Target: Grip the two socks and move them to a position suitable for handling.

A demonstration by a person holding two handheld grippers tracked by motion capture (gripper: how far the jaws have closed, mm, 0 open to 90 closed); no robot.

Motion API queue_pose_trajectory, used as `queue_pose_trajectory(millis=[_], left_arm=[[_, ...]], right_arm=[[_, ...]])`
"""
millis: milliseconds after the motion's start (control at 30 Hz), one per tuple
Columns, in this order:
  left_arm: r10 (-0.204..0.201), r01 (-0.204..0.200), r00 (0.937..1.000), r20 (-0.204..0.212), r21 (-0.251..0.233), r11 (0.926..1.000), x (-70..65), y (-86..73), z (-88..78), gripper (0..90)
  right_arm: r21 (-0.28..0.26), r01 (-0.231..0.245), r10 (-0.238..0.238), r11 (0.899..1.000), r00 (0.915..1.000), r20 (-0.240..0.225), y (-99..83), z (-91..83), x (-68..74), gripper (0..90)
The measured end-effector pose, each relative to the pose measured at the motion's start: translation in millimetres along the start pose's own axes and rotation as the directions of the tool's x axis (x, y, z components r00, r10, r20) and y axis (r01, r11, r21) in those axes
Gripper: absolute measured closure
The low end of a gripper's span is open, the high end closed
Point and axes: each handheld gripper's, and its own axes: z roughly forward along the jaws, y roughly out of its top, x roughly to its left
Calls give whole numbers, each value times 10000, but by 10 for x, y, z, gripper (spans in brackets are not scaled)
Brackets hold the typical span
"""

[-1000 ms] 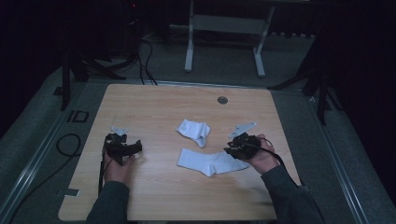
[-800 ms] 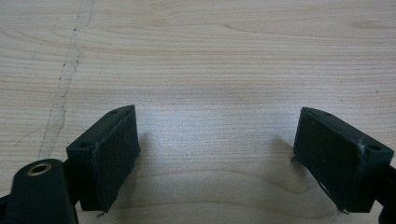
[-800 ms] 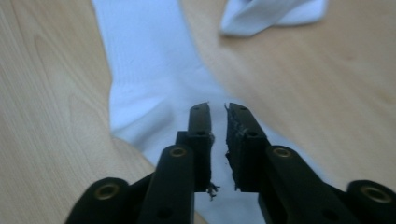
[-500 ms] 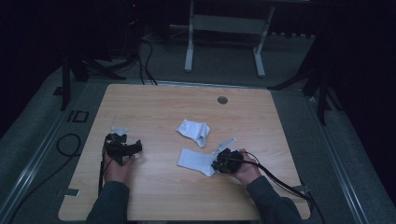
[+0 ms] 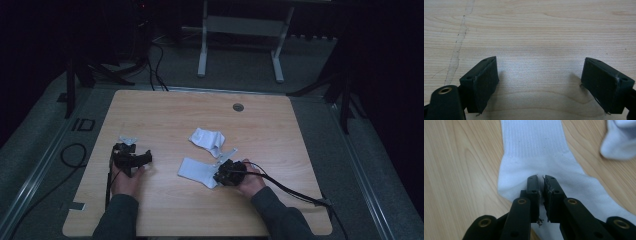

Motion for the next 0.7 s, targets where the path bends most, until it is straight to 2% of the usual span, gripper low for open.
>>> queue_pose_trajectory(millis=[67,167,300,367,433,533,600,700], left_arm=[[3,-3,10000,1,1,10000,1,0,0,143],[2,-2,10000,0,-1,10000,0,0,0,143],[3,-3,10000,3,1,10000,1,0,0,143],[2,-2,10000,1,1,10000,1,0,0,143],[2,-2,10000,1,-1,10000,0,0,0,143],[3,-3,10000,2,-3,10000,1,0,0,143],[5,-5,10000,3,1,10000,1,0,0,143],[4,-4,10000,1,2,10000,0,0,0,143]], right_arm=[[-74,44,-44,10000,10000,-66,48,34,24,821],[-324,-302,295,9990,9993,-228,80,74,28,821],[-328,-93,84,9994,9996,-285,145,113,80,812],[-357,-233,221,9991,9992,-343,148,111,54,790],[-353,-213,213,9991,9998,-1,159,76,16,775],[-766,-374,400,9964,9987,325,211,-53,-85,774],[-942,-515,584,9942,9957,716,255,-151,-177,773],[-1150,-404,534,9925,9922,1123,356,-268,-282,767]])
